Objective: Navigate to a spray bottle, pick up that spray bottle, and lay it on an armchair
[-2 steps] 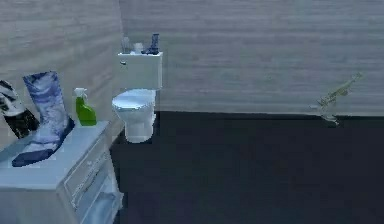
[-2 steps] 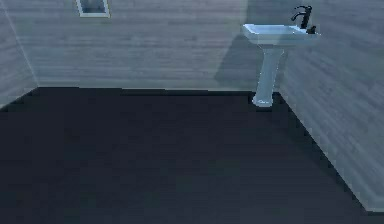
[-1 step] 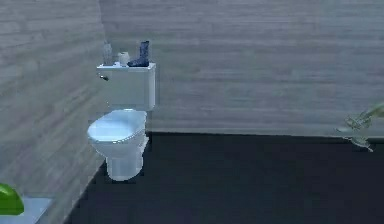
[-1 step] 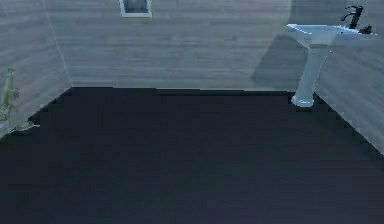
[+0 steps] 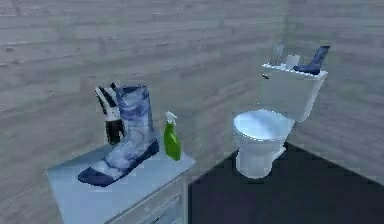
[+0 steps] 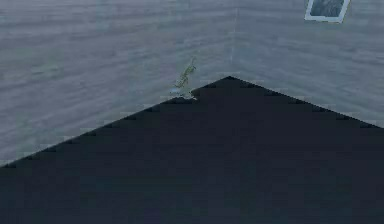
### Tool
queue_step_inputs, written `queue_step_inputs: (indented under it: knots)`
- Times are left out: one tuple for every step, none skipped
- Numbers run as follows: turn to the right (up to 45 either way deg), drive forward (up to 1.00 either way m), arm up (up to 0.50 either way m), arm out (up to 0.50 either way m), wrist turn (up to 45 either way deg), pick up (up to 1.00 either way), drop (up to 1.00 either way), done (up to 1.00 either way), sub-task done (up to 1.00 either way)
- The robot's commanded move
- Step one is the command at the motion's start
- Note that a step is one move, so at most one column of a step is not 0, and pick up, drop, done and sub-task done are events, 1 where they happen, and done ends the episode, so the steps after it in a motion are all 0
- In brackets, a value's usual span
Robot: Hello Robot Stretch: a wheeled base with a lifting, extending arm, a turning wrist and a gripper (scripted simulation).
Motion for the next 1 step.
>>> queue_step_inputs:
  knots:
    - [-45.0, 0.0, 0.0, 0.0, 0.0, 0.0, 0.0, 0.0, 0.0]
